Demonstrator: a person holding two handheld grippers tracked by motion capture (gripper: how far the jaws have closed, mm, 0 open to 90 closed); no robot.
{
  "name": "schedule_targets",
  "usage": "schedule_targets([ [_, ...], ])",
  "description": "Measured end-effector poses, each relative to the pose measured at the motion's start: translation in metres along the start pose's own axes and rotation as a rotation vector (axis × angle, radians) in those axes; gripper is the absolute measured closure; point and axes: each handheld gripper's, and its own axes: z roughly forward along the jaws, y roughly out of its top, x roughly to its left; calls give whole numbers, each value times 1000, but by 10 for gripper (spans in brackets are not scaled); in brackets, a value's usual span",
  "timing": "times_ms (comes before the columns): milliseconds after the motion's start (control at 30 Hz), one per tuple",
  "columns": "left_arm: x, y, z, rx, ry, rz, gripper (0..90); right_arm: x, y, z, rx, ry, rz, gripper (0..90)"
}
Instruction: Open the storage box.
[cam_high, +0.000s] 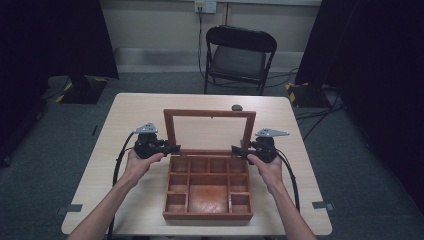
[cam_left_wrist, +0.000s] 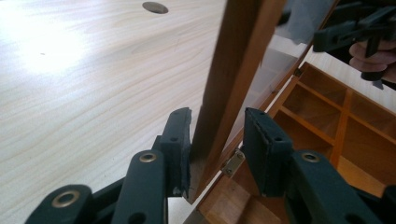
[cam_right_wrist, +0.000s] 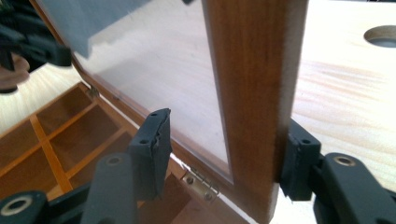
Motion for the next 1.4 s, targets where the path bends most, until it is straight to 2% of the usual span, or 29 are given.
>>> schedule_targets([
  [100,2,0,1,-5,5,-12,630,-1,2,-3,-26,-8,9,466],
  [200,4,-1,2,-9,1,-28,634,-3,1,-4,-32,-21,12,506],
  [267,5,-1,2,-8,4,-31,637,-4,1,-3,-35,-22,22,511],
  [400,6,0,5,-17,4,-65,632,-6,2,-1,-34,-31,25,515],
  [633,10,3,8,-4,21,-69,632,-11,2,5,-30,-36,42,526],
  [833,12,9,13,0,32,-73,612,-14,1,9,-26,-44,53,497],
  [1133,16,7,18,5,33,-88,570,-18,0,16,-21,-41,72,451],
  [1400,18,6,22,16,36,-97,536,-19,3,22,-3,-45,56,407],
])
